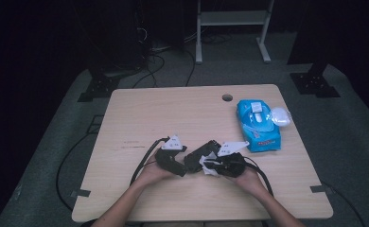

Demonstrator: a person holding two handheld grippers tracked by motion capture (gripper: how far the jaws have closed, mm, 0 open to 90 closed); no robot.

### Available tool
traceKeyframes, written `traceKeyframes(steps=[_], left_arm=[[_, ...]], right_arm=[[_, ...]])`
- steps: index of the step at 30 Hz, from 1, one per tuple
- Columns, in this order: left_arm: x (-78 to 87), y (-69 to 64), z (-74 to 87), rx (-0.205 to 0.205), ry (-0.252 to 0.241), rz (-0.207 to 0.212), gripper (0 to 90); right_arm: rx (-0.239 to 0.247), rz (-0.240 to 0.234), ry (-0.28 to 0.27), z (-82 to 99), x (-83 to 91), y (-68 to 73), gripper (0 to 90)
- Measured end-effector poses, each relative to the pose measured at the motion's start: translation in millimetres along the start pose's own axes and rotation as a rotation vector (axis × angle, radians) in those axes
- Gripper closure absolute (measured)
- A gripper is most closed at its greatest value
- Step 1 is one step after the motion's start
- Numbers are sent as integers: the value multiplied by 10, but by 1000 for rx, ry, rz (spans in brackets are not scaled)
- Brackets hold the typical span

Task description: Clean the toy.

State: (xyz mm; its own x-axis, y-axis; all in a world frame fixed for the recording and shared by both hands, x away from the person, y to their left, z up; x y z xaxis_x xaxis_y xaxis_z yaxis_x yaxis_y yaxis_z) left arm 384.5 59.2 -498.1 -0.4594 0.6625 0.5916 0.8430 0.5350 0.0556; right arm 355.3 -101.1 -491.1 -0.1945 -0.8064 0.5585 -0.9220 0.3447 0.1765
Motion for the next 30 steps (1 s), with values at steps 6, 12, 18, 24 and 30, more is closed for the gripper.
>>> traceKeyframes(steps=[6, 12, 18, 24, 30], left_arm=[[-92, 69, -17, -2, 7, -25, 105], [-167, 72, 3, -43, 38, -21, 104], [-208, 53, 67, -118, 70, -37, 103], [-188, 98, 71, -136, 58, -54, 203], [-217, 70, 57, -143, 48, -75, 204]], right_arm=[[-38, 114, -33, -90, 108, -248, 834], [-57, 104, -33, -27, 58, -291, 830], [-73, 97, -46, -19, 60, -292, 828], [-93, 96, -49, -33, 60, -317, 825], [-57, 31, -39, -191, -204, -196, 825]])
Point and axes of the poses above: each handheld gripper's, and its own axes: x roughly backward along the jaws, z roughly out of its underside, y roughly to its left, the point moved 6 cm from there along -x, roughly forward along the jaws, and after that the axes turned 11 degrees about -z, right-handed, at the moved point
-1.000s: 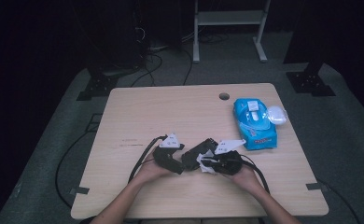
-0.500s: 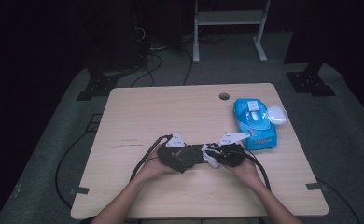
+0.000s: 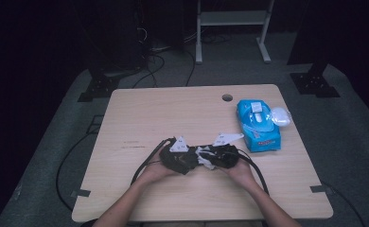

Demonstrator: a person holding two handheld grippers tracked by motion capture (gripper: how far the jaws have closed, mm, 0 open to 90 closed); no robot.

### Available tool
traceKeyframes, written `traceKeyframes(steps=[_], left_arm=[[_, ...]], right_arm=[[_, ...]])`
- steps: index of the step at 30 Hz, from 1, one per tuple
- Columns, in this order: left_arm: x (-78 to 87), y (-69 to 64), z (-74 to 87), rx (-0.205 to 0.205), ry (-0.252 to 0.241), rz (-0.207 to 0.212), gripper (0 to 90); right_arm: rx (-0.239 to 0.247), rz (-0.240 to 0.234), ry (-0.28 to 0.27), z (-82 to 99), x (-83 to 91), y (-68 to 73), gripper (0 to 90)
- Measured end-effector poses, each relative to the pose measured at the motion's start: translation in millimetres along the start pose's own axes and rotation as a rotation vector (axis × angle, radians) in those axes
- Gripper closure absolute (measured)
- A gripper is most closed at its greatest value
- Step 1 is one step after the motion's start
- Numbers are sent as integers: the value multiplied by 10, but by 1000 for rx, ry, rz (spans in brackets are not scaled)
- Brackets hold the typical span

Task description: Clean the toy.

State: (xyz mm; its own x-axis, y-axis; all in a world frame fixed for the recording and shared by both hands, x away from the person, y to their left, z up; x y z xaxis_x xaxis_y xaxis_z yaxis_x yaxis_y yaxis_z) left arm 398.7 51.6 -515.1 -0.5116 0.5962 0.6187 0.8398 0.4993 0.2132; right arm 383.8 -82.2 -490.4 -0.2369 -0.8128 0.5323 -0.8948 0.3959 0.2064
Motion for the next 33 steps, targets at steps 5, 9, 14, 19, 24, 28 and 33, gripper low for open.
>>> traceKeyframes(steps=[5, 9, 14, 19, 24, 28, 33], left_arm=[[6, -9, 6, -12, 3, -9, 205], [20, 0, 18, -16, 6, -15, 205], [4, 9, 1, -3, -1, -16, 205], [-16, -17, -4, -21, 5, -33, 206], [5, -2, 6, -15, 11, -32, 206], [4, -2, 7, -17, 9, -33, 206], [5, 6, 2, -6, 8, -26, 206]], right_arm=[[42, -78, 18, -106, -223, 145, 822], [37, -52, 29, -88, -187, 64, 823], [0, -3, 21, -55, -26, -68, 825], [7, -84, 20, -92, -202, 85, 825], [35, -56, 36, -85, -190, 53, 823], [61, 20, 58, -15, 4, -47, 823], [8, 134, 7, 165, 395, -270, 823]])
Point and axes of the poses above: each handheld gripper's, and its own axes: x roughly backward along the jaws, z roughly out of its underside, y roughly to its left, the point moved 6 cm from there along -x, roughly forward along the jaws, and after that the axes turned 11 degrees about -z, right-handed, at the moved point
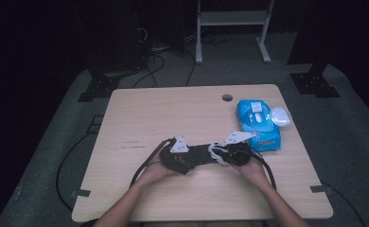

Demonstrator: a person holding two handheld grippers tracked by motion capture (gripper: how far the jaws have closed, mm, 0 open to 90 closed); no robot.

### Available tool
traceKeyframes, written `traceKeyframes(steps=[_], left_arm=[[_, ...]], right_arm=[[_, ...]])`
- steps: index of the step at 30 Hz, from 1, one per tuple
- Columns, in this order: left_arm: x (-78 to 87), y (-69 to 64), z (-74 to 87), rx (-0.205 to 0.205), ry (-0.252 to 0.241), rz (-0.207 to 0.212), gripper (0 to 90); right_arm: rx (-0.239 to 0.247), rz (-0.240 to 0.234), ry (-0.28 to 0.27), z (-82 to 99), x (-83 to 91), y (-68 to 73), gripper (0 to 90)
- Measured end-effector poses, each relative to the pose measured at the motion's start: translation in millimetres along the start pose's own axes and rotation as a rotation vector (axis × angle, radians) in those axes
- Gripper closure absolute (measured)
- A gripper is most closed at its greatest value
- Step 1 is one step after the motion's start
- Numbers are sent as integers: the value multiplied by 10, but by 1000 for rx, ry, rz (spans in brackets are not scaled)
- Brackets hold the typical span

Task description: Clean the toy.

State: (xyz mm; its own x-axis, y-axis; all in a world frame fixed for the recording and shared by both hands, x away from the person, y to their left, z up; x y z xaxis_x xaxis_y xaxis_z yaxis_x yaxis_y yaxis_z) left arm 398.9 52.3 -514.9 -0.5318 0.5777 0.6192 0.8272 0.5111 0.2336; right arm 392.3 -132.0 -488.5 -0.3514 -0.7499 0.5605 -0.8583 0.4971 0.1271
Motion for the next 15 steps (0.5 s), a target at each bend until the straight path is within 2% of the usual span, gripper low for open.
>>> traceKeyframes(steps=[2, 4, 6, 7, 8, 9, 12, 15], left_arm=[[-3, -1, -2, 0, 0, 0, 205], [-4, -2, -2, -2, 0, -1, 205], [-5, 0, -1, -7, -1, 0, 205], [-5, 0, -1, -7, -1, 0, 205], [-5, 1, -1, -7, 0, 0, 205], [-5, -1, -1, -7, 0, -2, 205], [5, 1, 5, -4, 3, 1, 206], [15, 6, -1, 23, -1, 30, 205]], right_arm=[[-21, 2, -14, 21, 14, -12, 822], [-15, 6, -12, 13, 6, -3, 822], [-14, -22, -21, -28, -87, 87, 821], [-14, -22, -21, -28, -87, 87, 821], [-15, -65, -28, -60, -179, 167, 816], [-11, -68, -26, -68, -199, 185, 815], [-7, -63, -22, -67, -200, 181, 816], [-15, -20, -17, -32, -105, 81, 817]])
Point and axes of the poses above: each handheld gripper's, and its own axes: x roughly backward along the jaws, z roughly out of its underside, y roughly to its left, the point moved 6 cm from there along -x, roughly forward along the jaws, and after that the axes turned 11 degrees about -z, right-handed, at the moved point
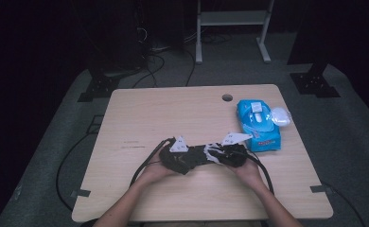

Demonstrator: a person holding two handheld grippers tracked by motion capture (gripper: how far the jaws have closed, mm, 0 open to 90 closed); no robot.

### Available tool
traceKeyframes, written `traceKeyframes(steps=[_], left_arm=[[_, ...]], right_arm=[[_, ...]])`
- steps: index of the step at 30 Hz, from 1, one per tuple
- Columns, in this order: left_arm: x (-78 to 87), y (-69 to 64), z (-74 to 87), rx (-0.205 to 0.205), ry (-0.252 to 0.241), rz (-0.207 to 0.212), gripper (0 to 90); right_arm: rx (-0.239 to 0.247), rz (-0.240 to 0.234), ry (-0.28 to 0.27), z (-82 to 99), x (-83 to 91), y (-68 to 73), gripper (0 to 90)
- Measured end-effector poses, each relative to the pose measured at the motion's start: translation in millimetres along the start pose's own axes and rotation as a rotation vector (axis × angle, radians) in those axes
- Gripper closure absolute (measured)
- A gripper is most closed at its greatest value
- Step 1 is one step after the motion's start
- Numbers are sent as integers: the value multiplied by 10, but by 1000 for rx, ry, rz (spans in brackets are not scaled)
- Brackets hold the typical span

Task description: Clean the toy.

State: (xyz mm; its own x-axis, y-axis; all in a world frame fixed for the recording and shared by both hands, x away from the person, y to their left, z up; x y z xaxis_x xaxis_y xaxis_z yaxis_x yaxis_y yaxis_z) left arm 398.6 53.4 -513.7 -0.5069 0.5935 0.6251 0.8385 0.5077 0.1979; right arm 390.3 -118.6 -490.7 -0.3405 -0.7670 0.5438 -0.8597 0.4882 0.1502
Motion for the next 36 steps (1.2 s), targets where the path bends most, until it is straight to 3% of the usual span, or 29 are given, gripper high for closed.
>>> traceKeyframes(steps=[3, 6, 12, 14, 16, 21, 23, 26, 28, 32, 34, 36], left_arm=[[-1, -1, -2, -2, 0, -1, 205], [-6, -11, -5, -3, -1, -6, 205], [-4, -42, -9, -27, 2, -2, 205], [-2, -59, -10, -33, 5, -4, 205], [-2, -55, -11, -30, 2, -3, 206], [-4, -53, -14, -21, 1, -2, 204], [-6, -52, -17, -19, -2, -1, 203], [-8, -50, -15, -27, 0, -4, 203], [-9, -52, -13, -33, 2, -8, 203], [-6, -51, -14, -23, 1, -11, 203], [-6, -38, -15, -15, 1, -14, 202], [-7, -25, -7, -22, 5, -22, 203]], right_arm=[[-25, 46, -12, 59, 109, -111, 817], [-50, 47, -22, 90, 155, -141, 818], [-29, -23, -36, 58, 31, 59, 824], [10, -34, -13, 34, -28, 159, 825], [9, -29, -10, 39, -9, 129, 825], [-23, 61, -23, 82, 134, -93, 823], [-39, 75, -29, 103, 166, -138, 821], [-50, 77, -38, 107, 152, -126, 822], [-63, 52, -49, 85, 116, -90, 822], [-60, 36, -36, 40, 58, -77, 823], [-81, 32, -33, 11, 26, -94, 824], [-63, 28, -12, -60, -58, -52, 826]])
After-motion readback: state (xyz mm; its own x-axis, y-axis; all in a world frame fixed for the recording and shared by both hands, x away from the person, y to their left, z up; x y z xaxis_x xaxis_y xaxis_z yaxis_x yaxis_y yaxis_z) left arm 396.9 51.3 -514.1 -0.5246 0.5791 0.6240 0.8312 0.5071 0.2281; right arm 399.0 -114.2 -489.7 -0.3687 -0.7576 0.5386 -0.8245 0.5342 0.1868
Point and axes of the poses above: each handheld gripper's, and its own axes: x roughly backward along the jaws, z roughly out of its underside, y roughly to its left, the point moved 6 cm from there along -x, roughly forward along the jaws, and after that the axes turned 11 degrees about -z, right-handed, at the moved point
